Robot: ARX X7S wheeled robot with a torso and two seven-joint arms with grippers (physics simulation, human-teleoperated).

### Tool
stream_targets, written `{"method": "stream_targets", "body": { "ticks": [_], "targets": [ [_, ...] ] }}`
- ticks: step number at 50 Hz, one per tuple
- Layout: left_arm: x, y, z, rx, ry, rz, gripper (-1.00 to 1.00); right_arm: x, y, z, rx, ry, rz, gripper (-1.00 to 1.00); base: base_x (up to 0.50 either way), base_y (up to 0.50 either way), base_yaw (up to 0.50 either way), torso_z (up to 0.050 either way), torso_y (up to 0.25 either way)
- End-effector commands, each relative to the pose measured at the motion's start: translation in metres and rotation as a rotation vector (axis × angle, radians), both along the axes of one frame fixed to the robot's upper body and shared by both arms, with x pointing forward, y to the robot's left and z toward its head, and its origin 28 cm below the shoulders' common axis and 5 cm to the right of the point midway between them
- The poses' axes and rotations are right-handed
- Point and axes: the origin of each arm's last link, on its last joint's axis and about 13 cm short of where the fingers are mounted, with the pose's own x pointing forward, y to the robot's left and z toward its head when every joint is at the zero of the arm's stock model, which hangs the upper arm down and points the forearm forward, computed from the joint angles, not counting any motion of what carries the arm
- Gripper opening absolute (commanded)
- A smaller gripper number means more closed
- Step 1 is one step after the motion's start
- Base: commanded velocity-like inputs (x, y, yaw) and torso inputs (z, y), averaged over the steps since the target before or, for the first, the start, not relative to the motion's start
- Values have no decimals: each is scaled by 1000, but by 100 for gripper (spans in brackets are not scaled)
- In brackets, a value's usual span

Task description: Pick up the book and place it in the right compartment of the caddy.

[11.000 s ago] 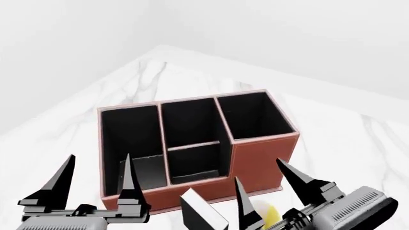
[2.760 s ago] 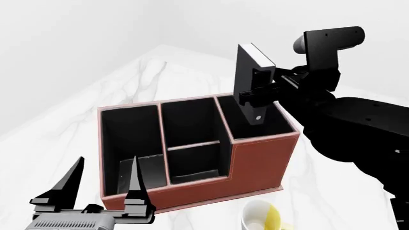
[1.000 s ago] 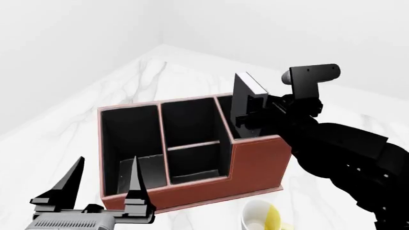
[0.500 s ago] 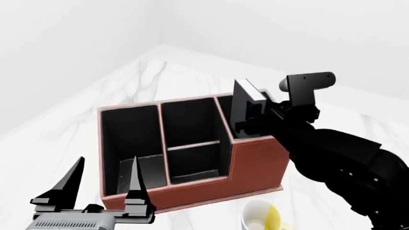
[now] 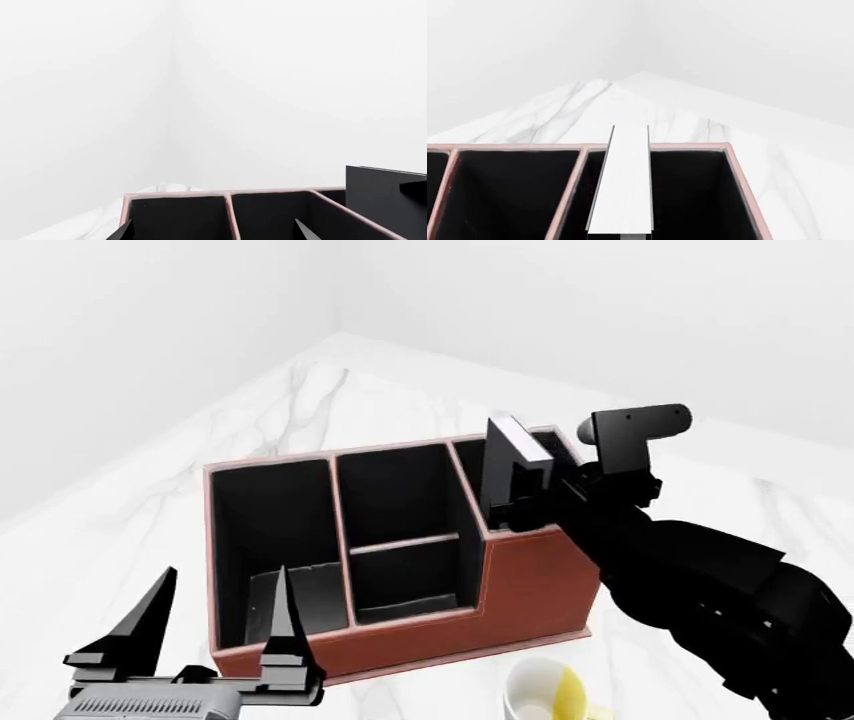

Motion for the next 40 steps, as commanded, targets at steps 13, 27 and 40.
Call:
{"method": "stream_targets", "body": {
  "ticks": [13, 27, 40],
  "targets": [
    [-1, 0, 1, 0, 0, -1, 100, 2, -4, 0, -7, -38, -14, -100, 0, 0, 0, 1, 2],
    [-2, 0, 1, -1, -1, -2, 100, 1, -4, 0, -8, -45, -9, 100, 0, 0, 0, 0, 1],
    [-2, -1, 1, 0, -1, -2, 100, 1, -5, 0, -16, -55, -8, 100, 0, 0, 0, 0, 0]
  ]
}}
